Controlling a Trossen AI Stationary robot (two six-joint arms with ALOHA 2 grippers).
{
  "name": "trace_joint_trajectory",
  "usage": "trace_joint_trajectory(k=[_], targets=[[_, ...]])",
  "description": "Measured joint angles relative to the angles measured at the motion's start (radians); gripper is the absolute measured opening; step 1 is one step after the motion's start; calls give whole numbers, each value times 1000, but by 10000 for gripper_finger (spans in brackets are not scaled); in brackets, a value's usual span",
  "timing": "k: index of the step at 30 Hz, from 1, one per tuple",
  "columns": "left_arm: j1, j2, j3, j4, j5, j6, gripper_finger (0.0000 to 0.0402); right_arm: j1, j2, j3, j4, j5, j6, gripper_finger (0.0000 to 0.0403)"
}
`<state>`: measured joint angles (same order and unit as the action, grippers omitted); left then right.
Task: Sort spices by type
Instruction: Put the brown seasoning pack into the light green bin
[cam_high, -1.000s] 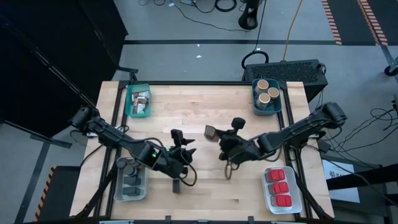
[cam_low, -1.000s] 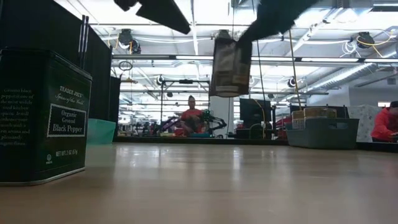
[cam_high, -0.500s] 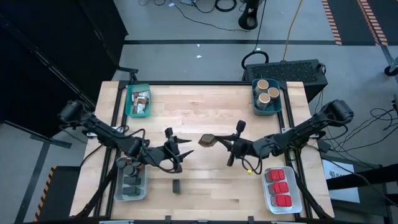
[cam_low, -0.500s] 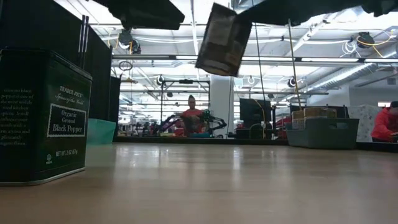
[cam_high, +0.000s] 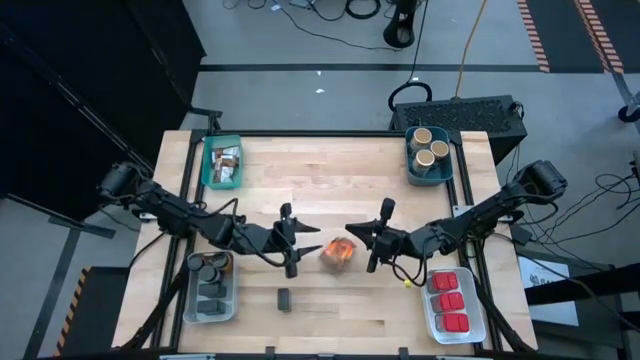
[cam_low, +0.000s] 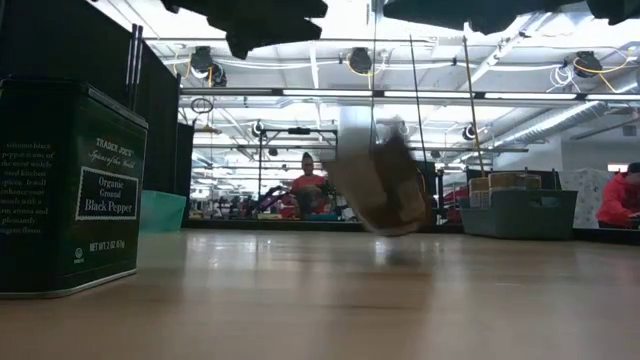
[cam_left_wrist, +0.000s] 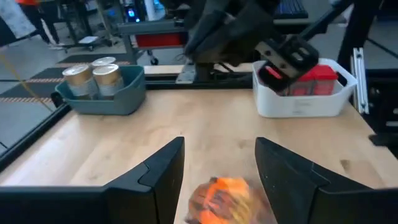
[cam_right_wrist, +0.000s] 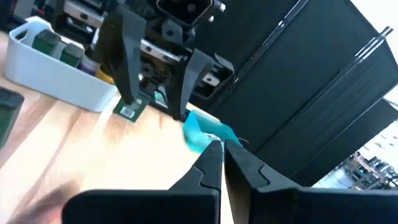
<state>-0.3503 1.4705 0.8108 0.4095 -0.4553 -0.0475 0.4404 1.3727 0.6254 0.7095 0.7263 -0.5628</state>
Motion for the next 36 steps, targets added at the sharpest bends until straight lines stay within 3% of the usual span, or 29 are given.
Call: trace_joint_trajectory(k=[6, 9, 14, 19, 23, 29, 36], targets=[[10, 0, 0, 3, -20, 1, 198, -8, 0, 0, -13, 4, 109, 1], [6, 0, 0, 0, -20, 0, 198, -16, 0, 0, -119, -19, 315, 1], [-22, 0, 0, -8, -20, 5, 198, -35, 0, 0, -288, -232, 627, 1], [-31, 0, 0, -33, -23, 7, 198, -33, 55, 0, -326, -230, 879, 11], [-32, 0, 0, -33, -24, 7, 198, -36, 156, 0, -328, -232, 1029, 50], [-32, 0, 0, -56, -24, 5, 198, -69, 238, 0, -412, -261, 1277, 139], [-32, 0, 0, -64, -24, 9, 198, -76, 303, 1, -403, -283, 1310, 218]])
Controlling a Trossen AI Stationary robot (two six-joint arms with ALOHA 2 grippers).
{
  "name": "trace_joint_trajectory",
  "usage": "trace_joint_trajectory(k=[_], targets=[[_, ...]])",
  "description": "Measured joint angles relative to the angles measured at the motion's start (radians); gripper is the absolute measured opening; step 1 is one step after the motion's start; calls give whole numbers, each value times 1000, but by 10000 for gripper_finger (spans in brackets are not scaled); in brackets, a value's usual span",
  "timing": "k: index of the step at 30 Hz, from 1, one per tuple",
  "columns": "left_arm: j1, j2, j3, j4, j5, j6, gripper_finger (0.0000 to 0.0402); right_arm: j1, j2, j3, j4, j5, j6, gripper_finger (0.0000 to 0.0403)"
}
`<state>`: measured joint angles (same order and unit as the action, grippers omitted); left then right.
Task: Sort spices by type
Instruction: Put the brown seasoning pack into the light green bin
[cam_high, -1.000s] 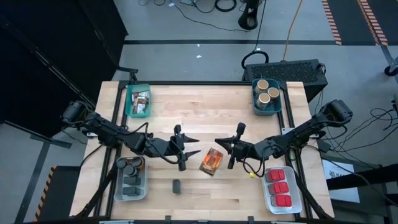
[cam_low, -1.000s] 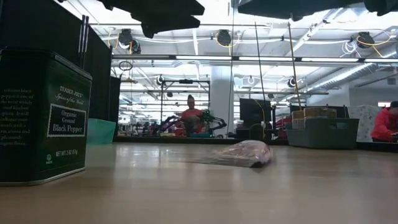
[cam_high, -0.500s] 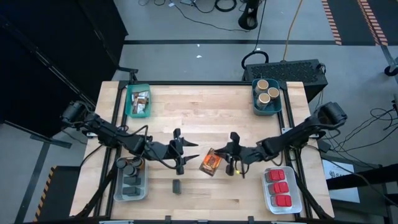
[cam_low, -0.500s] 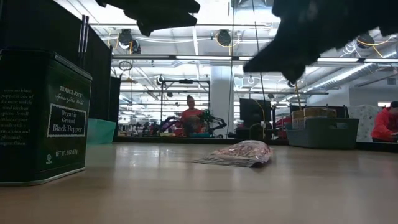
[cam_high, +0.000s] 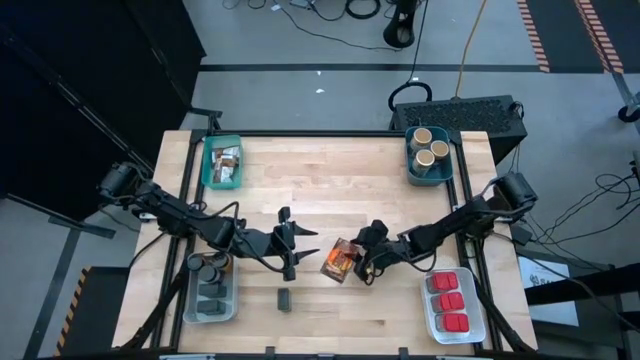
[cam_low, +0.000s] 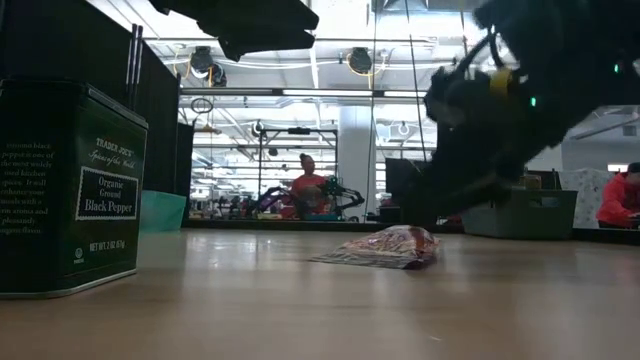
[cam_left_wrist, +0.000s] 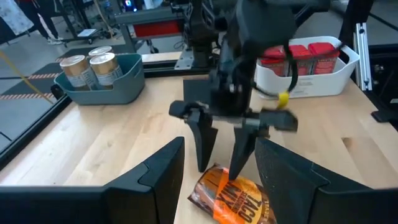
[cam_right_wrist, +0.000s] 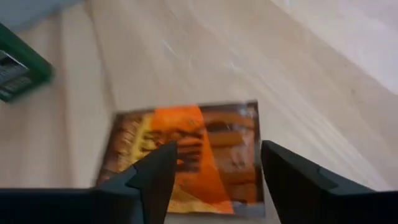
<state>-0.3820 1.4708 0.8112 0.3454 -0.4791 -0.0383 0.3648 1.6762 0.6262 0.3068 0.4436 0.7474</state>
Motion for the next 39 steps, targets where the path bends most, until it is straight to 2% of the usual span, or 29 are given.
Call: trace_joint_trajectory(k=[5, 9, 11, 15, 18, 22, 24, 34, 39], targets=[[0, 0, 0, 0, 0, 1, 198, -13, 95, 0, 62, 6, -22, 218], [0, 0, 0, 0, 0, 1, 198, -19, 160, 4, 153, 13, -32, 190], [0, 0, 0, 0, 0, 1, 198, -19, 179, 4, 177, 15, -31, 162], [0, 0, 0, 1, 0, 1, 198, -19, 189, 4, 186, 18, -39, 78], [0, 0, 0, 0, 0, -3, 198, -19, 171, 3, 210, 10, -116, 23], [0, 0, 0, 0, 5, -37, 198, -11, 109, -3, 207, -7, -251, 20], [1, 0, 0, 1, 23, -80, 198, -4, 62, -3, 215, 22, -311, 21], [3, 0, 0, -101, 38, -272, 198, 78, -115, 26, 215, 342, -782, 13], [3, 0, 0, -101, 145, -271, 204, 117, -107, 99, 222, 427, -1051, 13]])
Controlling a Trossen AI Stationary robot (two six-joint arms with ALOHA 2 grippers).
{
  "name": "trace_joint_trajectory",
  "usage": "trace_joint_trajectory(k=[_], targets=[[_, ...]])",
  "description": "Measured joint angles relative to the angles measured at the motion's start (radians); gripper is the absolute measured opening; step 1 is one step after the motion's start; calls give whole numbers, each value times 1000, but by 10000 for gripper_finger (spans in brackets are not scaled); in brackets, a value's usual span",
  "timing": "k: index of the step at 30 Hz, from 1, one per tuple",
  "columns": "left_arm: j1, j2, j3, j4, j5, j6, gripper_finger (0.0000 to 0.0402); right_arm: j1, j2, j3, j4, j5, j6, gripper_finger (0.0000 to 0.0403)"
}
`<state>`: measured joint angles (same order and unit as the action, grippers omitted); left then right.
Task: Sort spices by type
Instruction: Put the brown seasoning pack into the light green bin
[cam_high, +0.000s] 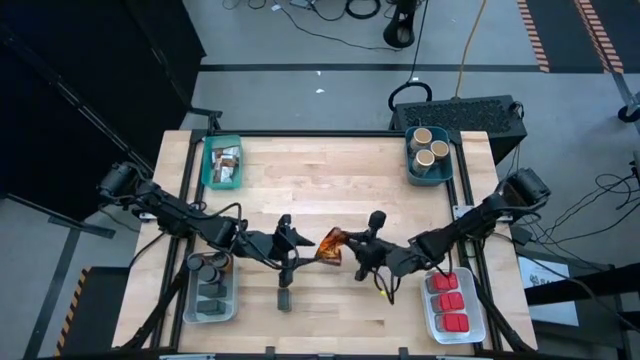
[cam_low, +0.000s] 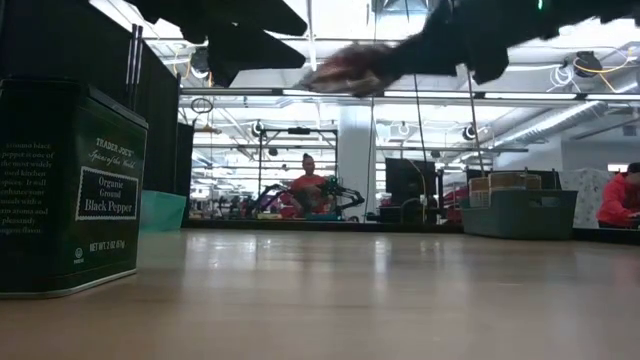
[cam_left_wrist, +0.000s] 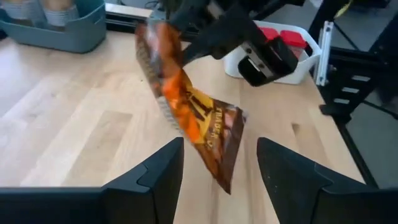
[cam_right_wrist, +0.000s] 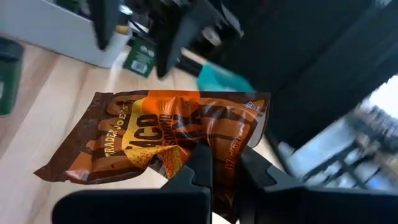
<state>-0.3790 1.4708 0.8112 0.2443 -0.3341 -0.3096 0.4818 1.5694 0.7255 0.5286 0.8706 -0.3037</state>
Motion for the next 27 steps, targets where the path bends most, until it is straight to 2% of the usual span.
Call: trace_joint_trajectory(k=[5, 10, 17, 27], targets=[[1, 0, 0, -2, -33, 0, 228, 53, 17, 52, -2, 73, -201, 14], [8, 0, 0, 5, -89, 1, 252, 86, 17, 69, 15, 113, -272, 14], [27, 0, 0, 47, 73, 8, 256, 89, 17, 68, 30, 127, -315, 14], [64, 21, 0, 120, 47, 0, 256, 88, 17, 68, 82, 123, -345, 15]])
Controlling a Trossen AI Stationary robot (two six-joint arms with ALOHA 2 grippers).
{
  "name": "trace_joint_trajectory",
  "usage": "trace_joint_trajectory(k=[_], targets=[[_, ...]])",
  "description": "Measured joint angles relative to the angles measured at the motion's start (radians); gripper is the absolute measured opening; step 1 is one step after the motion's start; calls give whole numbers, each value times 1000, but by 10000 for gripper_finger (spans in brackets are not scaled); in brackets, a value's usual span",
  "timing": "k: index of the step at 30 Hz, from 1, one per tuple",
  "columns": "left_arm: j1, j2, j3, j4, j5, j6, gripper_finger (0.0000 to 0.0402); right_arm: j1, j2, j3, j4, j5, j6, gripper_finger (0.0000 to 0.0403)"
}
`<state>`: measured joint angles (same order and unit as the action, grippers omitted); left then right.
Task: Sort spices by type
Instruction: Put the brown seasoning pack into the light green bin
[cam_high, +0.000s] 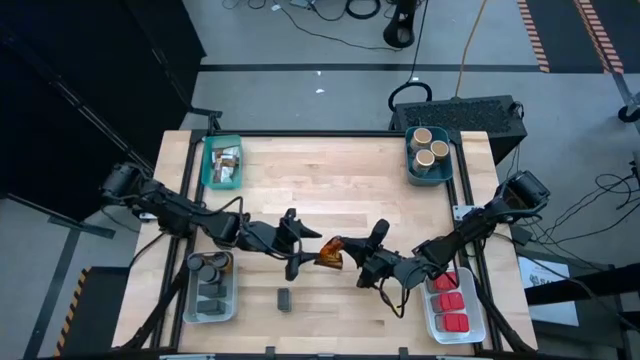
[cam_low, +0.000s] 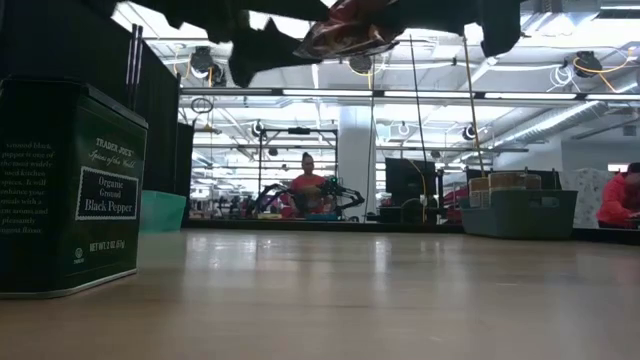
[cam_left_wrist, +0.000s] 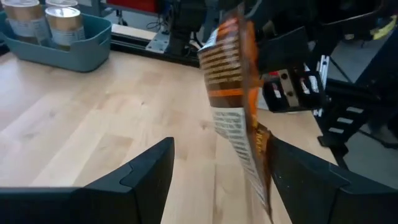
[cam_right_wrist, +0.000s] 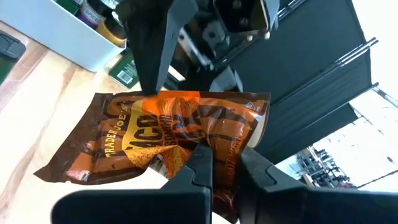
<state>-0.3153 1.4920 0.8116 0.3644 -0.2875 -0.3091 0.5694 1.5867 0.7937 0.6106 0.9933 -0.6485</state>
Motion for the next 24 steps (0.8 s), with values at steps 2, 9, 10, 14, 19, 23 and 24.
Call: trace_joint_trajectory(k=[2, 9, 10, 14, 19, 23, 24], targets=[[11, 25, 0, 38, 29, 0, 256, 0, 0, 0, 11, -1, -18, 15], [37, 92, 3, 135, 45, 12, 249, -1, 0, 0, 8, 4, -18, 15], [38, 92, 3, 134, 47, 24, 242, -1, 0, 0, 8, 4, -18, 15], [35, 92, 3, 142, 52, 81, 177, -2, 0, 0, 7, 3, -18, 15], [33, 92, 3, 151, 100, 133, 34, -12, 0, 0, 6, -2, 9, 15], [32, 92, 3, 150, 105, 147, 24, -13, 0, 0, 0, -5, 18, 17], [32, 90, 3, 149, 105, 150, 24, -13, 0, 0, 0, -4, 27, 19]])
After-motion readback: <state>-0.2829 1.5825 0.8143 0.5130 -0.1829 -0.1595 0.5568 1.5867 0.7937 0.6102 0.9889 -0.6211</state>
